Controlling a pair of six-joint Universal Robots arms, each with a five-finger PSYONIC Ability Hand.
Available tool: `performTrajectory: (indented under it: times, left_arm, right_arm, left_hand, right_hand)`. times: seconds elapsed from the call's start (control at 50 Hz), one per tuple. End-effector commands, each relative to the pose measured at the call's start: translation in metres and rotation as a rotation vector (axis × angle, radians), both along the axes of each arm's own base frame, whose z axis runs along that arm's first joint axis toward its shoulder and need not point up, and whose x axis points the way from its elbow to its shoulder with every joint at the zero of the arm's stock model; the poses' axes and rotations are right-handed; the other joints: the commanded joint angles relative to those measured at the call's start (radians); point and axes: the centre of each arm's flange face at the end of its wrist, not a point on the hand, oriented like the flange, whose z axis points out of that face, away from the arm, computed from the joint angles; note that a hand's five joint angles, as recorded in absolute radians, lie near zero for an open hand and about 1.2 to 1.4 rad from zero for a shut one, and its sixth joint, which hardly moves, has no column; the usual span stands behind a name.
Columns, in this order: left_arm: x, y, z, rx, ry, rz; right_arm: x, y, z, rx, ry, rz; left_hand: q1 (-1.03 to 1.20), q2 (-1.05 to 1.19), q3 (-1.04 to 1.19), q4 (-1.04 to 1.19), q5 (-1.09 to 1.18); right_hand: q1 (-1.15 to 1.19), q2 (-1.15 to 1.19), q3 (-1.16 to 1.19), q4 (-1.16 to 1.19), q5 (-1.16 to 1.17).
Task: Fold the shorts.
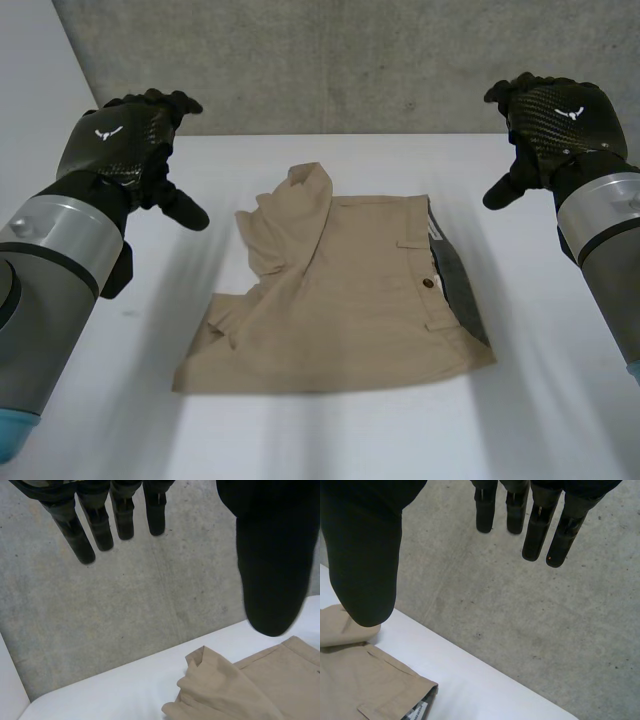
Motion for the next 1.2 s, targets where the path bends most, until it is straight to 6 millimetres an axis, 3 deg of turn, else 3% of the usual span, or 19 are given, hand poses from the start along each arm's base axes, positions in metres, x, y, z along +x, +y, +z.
performTrajectory:
  times: [0.02,0.14,0.18,0.2,0.22,0.26,0.3,0.38,0.5,0.6,0.68,0.76,0.9,1.02,1.2]
  left_arm:
    - [0.0,0.001,-0.001,0.002,-0.003,0.001]
    - [0.0,0.002,0.0,0.0,-0.005,-0.002]
    - [0.001,0.003,0.001,-0.003,0.0,0.001]
    - [0.002,0.003,0.002,-0.006,0.003,0.007]
    - [0.002,0.005,0.004,-0.01,0.009,0.002]
    - [0.002,0.006,0.004,-0.012,0.004,-0.004]
    - [0.002,0.007,0.003,-0.01,-0.004,-0.008]
    - [-0.003,0.019,-0.001,0.017,-0.026,-0.042]
    - [-0.012,0.057,-0.031,0.159,-0.131,-0.151]
    - [-0.011,0.088,-0.068,0.311,-0.27,-0.276]
    - [-0.007,0.1,-0.088,0.392,-0.307,-0.324]
    - [-0.004,0.105,-0.109,0.466,-0.343,-0.337]
    - [0.0,0.105,-0.136,0.571,-0.398,-0.32]
    - [0.003,0.092,-0.151,0.611,-0.403,-0.28]
    - [0.008,0.047,-0.147,0.476,-0.344,-0.127]
  right_arm:
    - [0.001,0.0,-0.001,-0.003,0.011,0.012]
    - [0.002,0.0,-0.001,-0.003,0.013,0.018]
    - [0.002,0.0,-0.001,-0.001,0.014,0.018]
    - [0.002,0.0,-0.001,-0.002,0.014,0.018]
    - [0.002,0.0,-0.002,-0.002,0.012,0.021]
    - [0.002,0.0,-0.002,-0.001,0.016,0.024]
    - [0.003,0.0,0.0,0.0,0.029,0.034]
    - [0.006,0.005,-0.007,0.005,0.141,0.089]
    - [0.008,0.024,-0.029,0.073,0.406,0.238]
    - [0.007,0.046,-0.071,0.215,0.593,0.406]
    - [0.001,0.047,-0.097,0.279,0.612,0.444]
    - [-0.003,0.046,-0.12,0.301,0.596,0.466]
    - [-0.01,0.038,-0.15,0.299,0.577,0.441]
    - [-0.015,0.036,-0.16,0.322,0.575,0.429]
    - [-0.018,0.032,-0.162,0.328,0.57,0.415]
  left_hand:
    - [-0.058,-0.056,-0.062,-0.06,-0.048]
    - [-0.02,-0.018,-0.024,-0.022,-0.01]
    - [0.53,0.532,0.526,0.528,0.54]
    - [0.718,0.72,0.714,0.716,0.728]
    - [0.76,0.762,0.756,0.758,0.771]
    - [0.635,0.637,0.631,0.633,0.646]
    - [0.29,0.292,0.286,0.288,0.301]
    - [0.177,0.179,0.173,0.175,0.187]
    - [0.177,0.179,0.173,0.175,0.187]
    - [0.299,0.301,0.295,0.297,0.309]
    - [0.467,0.469,0.463,0.465,0.477]
    - [0.473,0.475,0.469,0.471,0.484]
    - [0.464,0.466,0.46,0.462,0.475]
    - [0.374,0.376,0.37,0.372,0.384]
    - [0.203,0.205,0.199,0.201,0.214]
  right_hand:
    - [-0.061,-0.11,-0.191,-0.181,-0.18]
    - [-0.061,-0.11,-0.191,-0.181,-0.18]
    - [0.151,0.101,0.021,0.031,0.032]
    - [0.216,0.167,0.086,0.096,0.097]
    - [0.135,0.086,0.006,0.016,0.016]
    - [-0.061,-0.11,-0.191,-0.181,-0.18]
    - [-0.061,-0.11,-0.191,-0.181,-0.18]
    - [-0.061,-0.11,-0.191,-0.181,-0.18]
    - [-0.061,-0.11,-0.191,-0.181,-0.18]
    - [-0.007,-0.056,-0.137,-0.127,-0.126]
    - [0.081,0.032,-0.049,-0.039,-0.038]
    - [0.195,0.146,0.066,0.076,0.077]
    - [0.334,0.285,0.204,0.214,0.215]
    - [0.343,0.294,0.213,0.223,0.224]
    - [0.319,0.27,0.19,0.2,0.201]
